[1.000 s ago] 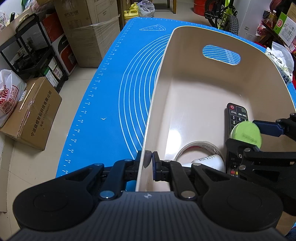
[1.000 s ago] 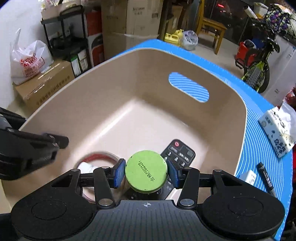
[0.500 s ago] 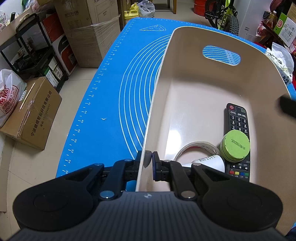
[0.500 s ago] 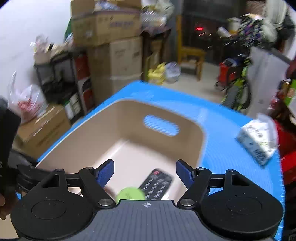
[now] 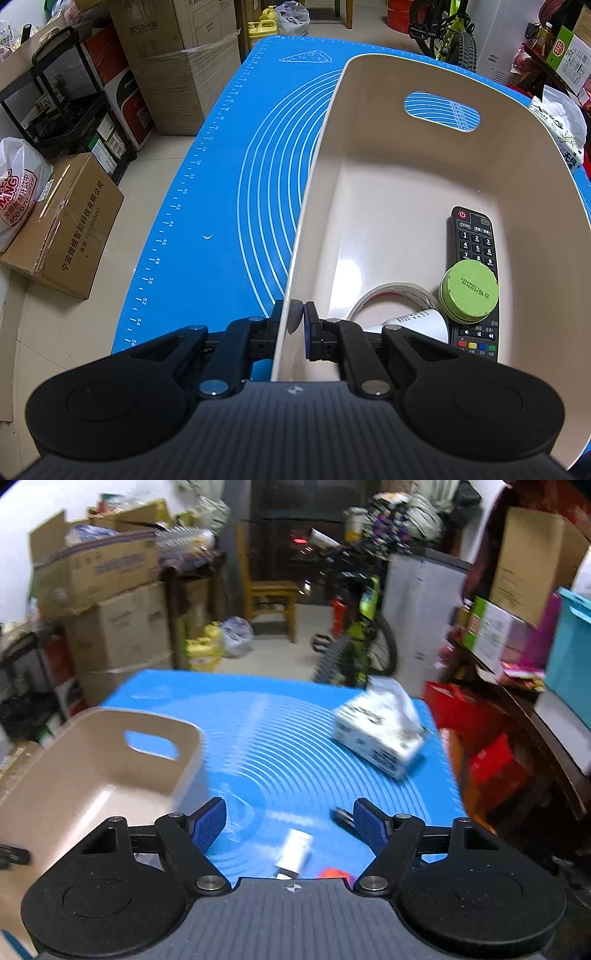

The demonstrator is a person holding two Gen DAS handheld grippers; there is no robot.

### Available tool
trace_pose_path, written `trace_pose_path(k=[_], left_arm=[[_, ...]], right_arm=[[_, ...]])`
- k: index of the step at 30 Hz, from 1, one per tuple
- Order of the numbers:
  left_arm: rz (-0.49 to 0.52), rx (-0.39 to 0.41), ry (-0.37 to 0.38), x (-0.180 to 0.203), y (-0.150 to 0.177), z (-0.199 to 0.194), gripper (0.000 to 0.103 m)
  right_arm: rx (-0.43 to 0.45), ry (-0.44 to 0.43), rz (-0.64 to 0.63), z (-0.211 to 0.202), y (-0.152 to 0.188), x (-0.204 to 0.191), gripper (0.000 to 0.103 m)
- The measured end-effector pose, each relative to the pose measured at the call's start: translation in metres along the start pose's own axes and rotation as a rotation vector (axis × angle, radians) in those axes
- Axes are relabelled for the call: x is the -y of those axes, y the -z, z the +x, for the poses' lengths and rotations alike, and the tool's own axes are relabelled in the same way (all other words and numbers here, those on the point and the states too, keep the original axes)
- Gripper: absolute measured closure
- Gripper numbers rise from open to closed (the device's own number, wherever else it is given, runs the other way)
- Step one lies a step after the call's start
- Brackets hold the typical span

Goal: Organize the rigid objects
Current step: 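Grasp the orange-and-purple toy with the right gripper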

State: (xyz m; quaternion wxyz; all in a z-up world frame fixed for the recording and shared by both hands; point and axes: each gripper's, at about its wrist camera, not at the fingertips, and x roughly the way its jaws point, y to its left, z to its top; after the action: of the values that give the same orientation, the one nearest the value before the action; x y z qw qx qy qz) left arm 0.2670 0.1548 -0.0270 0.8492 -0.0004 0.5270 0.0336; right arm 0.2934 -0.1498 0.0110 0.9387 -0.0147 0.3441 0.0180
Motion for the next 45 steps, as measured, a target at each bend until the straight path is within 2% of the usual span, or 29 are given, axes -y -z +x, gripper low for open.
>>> trace_pose_path(k=[6, 10, 18, 26, 28, 30, 35, 38, 45], left_arm=[[0.001, 0.000, 0.000, 0.000, 0.000, 0.000, 0.092], [0.000, 0.000, 0.000, 0.000, 0.000, 0.000, 0.092], [0.001, 0.000, -0.001, 0.000, 0.000, 0.000, 0.092], [0.001, 0.000, -0.001, 0.000, 0.000, 0.000, 0.092], [0.001, 0.000, -0.001, 0.000, 0.000, 0.000, 0.092], [0.001, 0.000, -0.002, 0.000, 0.000, 0.000, 0.092], [0.001, 0.000, -0.002, 0.001, 0.000, 0.000, 0.092], [0.000, 0.000, -0.001, 0.000, 0.000, 0.000, 0.092], [0.001, 0.000, -0.003, -0.001, 0.000, 0.001, 0.092]], right_arm=[[-0.107, 0.047, 0.055, 0.035, 0.028, 0.025, 0.023], [-0.180, 0.078, 0.048, 0.058, 0.047, 0.029, 0.023], [-0.232, 0.069, 0.117, 0.076, 0.065, 0.038, 0.024], [-0.271, 0.061, 0.123, 0.090, 0.070, 0.034, 0.034], [-0.288, 0.045, 0.116, 0.094, 0.073, 0.031, 0.044], [-0.276, 0.029, 0.121, 0.091, 0.073, 0.029, 0.054], [-0.271, 0.036, 0.131, 0.086, 0.074, 0.029, 0.055], [-0.231, 0.074, 0.128, 0.076, 0.072, 0.030, 0.055], [-0.116, 0.076, 0.106, 0.045, 0.048, 0.020, 0.056]])
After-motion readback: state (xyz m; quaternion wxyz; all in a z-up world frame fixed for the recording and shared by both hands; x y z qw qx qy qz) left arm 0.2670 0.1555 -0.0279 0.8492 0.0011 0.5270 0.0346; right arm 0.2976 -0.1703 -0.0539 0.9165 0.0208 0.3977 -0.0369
